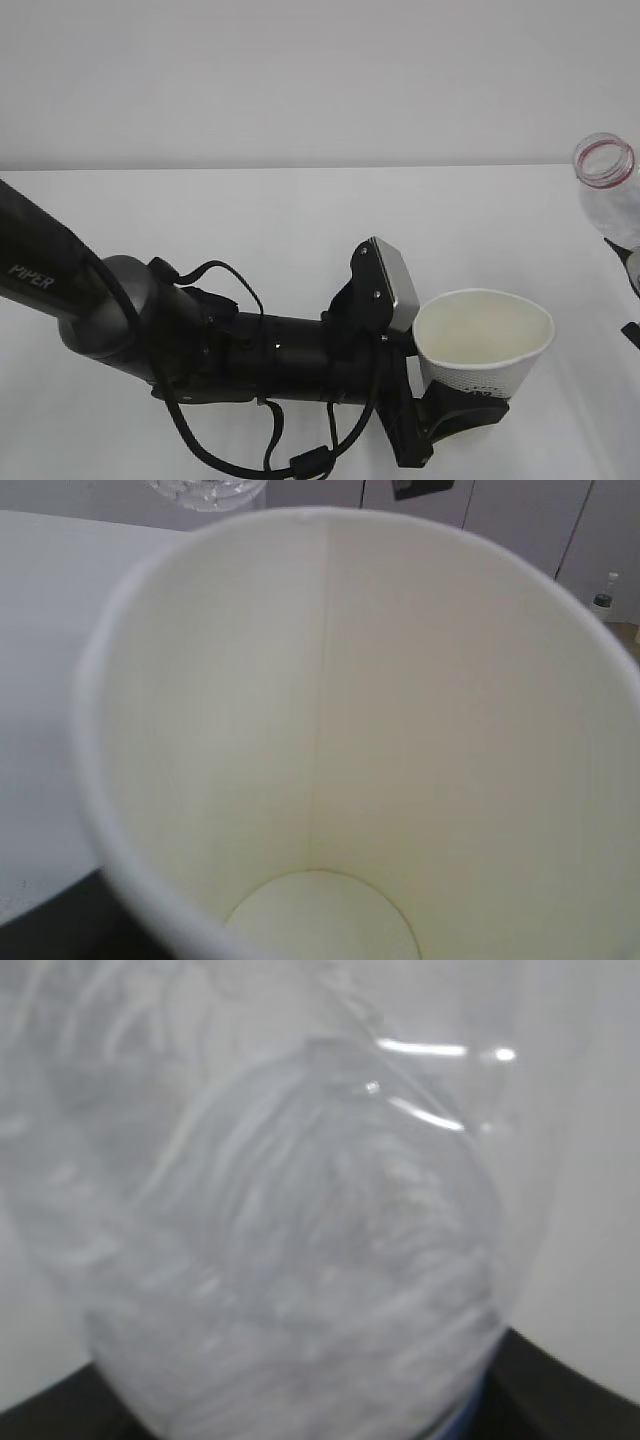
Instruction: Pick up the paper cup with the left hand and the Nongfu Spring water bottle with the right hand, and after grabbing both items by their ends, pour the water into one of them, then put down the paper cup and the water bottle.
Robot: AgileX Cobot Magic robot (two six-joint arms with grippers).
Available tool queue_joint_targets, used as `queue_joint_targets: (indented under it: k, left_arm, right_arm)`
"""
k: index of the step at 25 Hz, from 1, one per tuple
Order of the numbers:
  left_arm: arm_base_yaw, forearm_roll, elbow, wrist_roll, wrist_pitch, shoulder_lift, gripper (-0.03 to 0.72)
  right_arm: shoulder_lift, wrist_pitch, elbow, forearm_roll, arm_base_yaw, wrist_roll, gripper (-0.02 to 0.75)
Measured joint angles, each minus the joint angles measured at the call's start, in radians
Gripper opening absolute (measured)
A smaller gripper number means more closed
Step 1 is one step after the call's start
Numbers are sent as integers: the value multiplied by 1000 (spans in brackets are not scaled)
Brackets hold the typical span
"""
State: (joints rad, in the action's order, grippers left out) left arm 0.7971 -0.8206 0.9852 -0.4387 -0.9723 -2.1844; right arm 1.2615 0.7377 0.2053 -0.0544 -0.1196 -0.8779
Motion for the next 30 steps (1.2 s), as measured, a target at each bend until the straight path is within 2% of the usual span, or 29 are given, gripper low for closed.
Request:
queue_joint_targets:
  k: [21,30]
  left_arm:
    - [0,-2,0,-2,0,0,531]
    - [0,-4,0,-2,0,0,531]
  right_arm:
    - [0,6,0,2,0,-365,441]
    - [0,11,0,2,0,-421,441]
